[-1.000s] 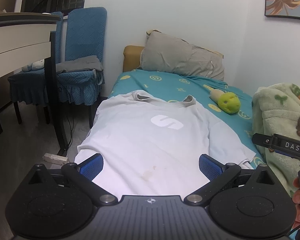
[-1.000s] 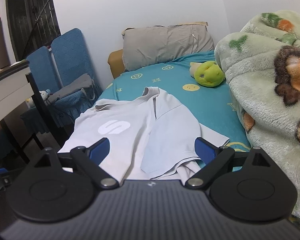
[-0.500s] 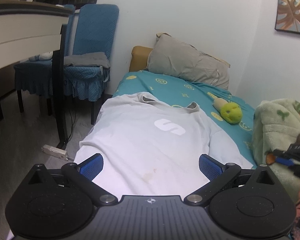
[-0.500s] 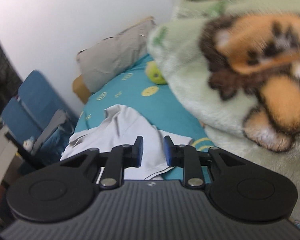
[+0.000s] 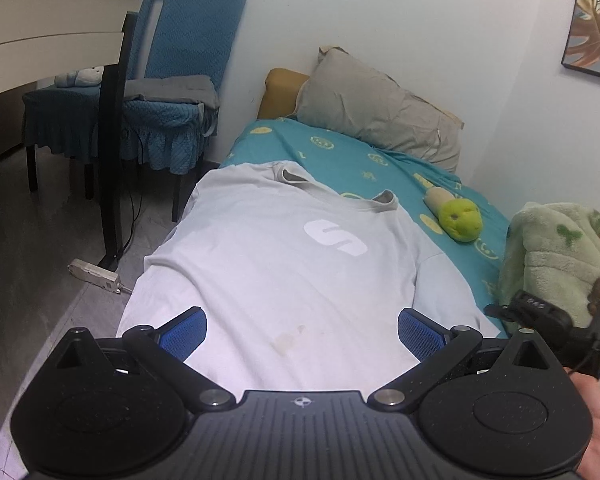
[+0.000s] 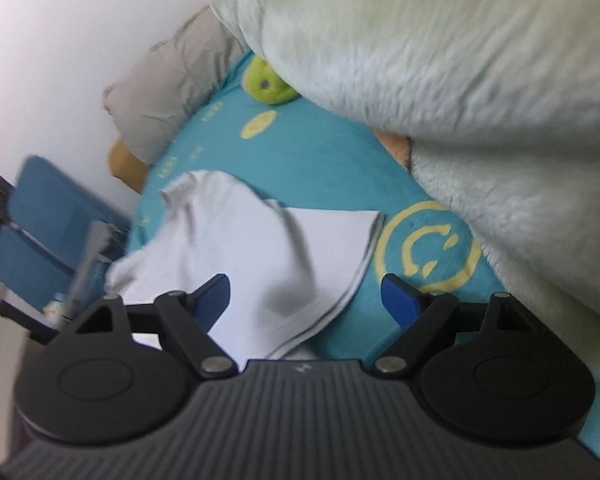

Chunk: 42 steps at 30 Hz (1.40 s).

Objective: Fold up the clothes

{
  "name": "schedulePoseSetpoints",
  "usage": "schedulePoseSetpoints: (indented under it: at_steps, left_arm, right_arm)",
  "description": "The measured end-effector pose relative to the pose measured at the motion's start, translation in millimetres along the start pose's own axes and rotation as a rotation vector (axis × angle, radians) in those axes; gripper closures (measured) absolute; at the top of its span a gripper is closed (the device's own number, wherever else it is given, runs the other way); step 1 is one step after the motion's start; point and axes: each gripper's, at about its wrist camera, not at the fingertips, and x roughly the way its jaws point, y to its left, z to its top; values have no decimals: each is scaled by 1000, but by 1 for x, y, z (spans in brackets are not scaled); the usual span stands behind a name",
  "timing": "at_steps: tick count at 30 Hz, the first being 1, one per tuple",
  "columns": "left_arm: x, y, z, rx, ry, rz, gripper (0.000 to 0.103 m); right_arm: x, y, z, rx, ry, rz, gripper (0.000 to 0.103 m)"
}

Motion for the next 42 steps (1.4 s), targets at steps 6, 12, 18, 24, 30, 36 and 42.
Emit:
schedulePoseSetpoints:
  at_steps: [6,12,18,24,30,36,42]
  left_arm:
    - [14,-2,-4,8,18,12,0]
    - [25,-1,-3,11,30,18,0]
    - [29,-1,6,9,10,-2,0]
    - [37,-1,10,-7,11,-35,0]
    - [41,-1,6,10,19,-26,0]
    - [31,7,5,-8,7,-18,0]
    - [27,14,8,-48,-1,-10,0]
  right_arm:
    - [28,5,3,-81,-38,-20,65]
    - [31,33,25,-227,-116,9,98]
    - [6,69,84,-364,-340,-8,100]
    - [5,65,117,-300,-238,43,99]
    - [15,44,59,-147,-46,61,89]
    - [15,32,17,-64,-2,-16,17]
    - [7,10,14,42,-104,-68,28]
